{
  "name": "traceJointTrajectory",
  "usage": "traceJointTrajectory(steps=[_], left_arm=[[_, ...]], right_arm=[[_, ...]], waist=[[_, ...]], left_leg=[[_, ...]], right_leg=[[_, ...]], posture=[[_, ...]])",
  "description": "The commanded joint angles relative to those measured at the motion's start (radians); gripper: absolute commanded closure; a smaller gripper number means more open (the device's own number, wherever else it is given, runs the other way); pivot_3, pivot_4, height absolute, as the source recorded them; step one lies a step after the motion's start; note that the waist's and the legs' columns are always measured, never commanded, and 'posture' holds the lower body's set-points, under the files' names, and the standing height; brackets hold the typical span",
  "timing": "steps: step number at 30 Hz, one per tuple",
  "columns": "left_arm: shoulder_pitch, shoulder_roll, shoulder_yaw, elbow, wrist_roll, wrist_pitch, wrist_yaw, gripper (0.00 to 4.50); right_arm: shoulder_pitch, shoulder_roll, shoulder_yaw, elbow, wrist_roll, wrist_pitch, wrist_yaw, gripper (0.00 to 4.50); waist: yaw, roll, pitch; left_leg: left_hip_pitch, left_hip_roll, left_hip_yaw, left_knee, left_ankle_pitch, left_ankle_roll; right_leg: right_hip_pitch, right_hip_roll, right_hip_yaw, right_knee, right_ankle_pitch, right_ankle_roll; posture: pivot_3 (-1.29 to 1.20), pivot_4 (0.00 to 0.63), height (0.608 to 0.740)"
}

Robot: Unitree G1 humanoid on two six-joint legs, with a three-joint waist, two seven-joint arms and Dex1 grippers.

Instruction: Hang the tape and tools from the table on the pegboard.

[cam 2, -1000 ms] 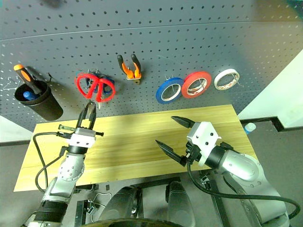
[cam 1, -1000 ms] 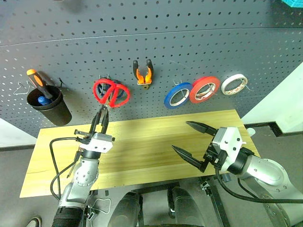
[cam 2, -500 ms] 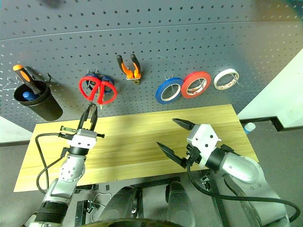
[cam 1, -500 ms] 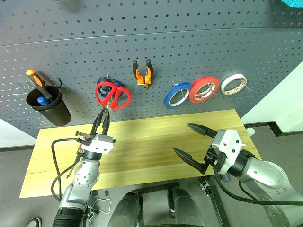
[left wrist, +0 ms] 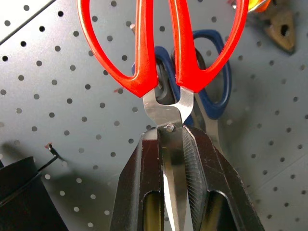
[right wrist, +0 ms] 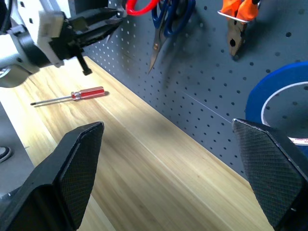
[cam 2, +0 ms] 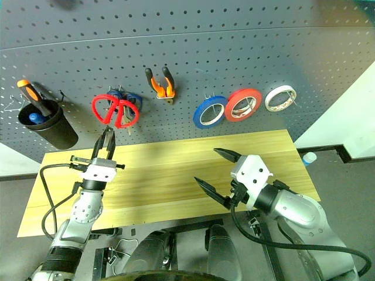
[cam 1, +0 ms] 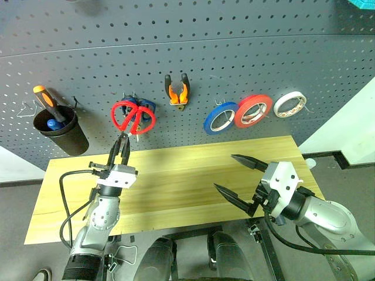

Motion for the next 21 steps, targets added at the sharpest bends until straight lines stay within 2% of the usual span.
traceJointTrajectory(steps=[1, 6, 12, 21], left_arm=[[-0.025, 0.007, 0.001, 0.023, 0.011, -0.018, 0.024, 4.25], [-0.058, 0.005, -0.011, 0.066, 0.018, -0.025, 0.036, 4.25], [-0.140, 0.008, -0.027, 0.228, 0.032, -0.035, 0.080, 4.25], [-0.182, -0.001, -0.054, 0.306, 0.016, -0.030, 0.093, 4.25]], right_arm=[[-0.021, 0.010, -0.026, -0.074, 0.068, -0.010, -0.002, 0.00], [-0.064, 0.000, -0.070, -0.131, 0.159, 0.011, -0.024, 0.00], [-0.147, -0.002, -0.175, -0.183, 0.414, 0.006, -0.095, 0.00], [-0.123, -0.056, -0.184, -0.182, 0.438, 0.002, -0.123, 0.00]], waist=[[-0.001, 0.000, 0.000], [-0.001, 0.000, 0.000], [-0.001, 0.000, 0.000], [-0.001, 0.000, 0.000]], left_leg=[[0.000, 0.000, 0.000, 0.000, 0.000, 0.000], [0.000, 0.000, 0.000, 0.000, 0.000, 0.000], [0.000, 0.000, 0.000, 0.000, 0.000, 0.000], [0.000, 0.000, 0.000, 0.000, 0.000, 0.001]], right_leg=[[0.000, 0.000, 0.000, 0.000, 0.000, 0.000], [0.000, 0.000, 0.000, 0.000, 0.000, 0.000], [0.000, 0.000, 0.000, 0.000, 0.000, 0.000], [0.000, -0.001, 0.000, 0.000, 0.000, 0.000]], posture=[[-0.02, 0.198, 0.727], [-0.02, 0.201, 0.727], [-0.03, 0.204, 0.727], [-0.03, 0.200, 0.727]])
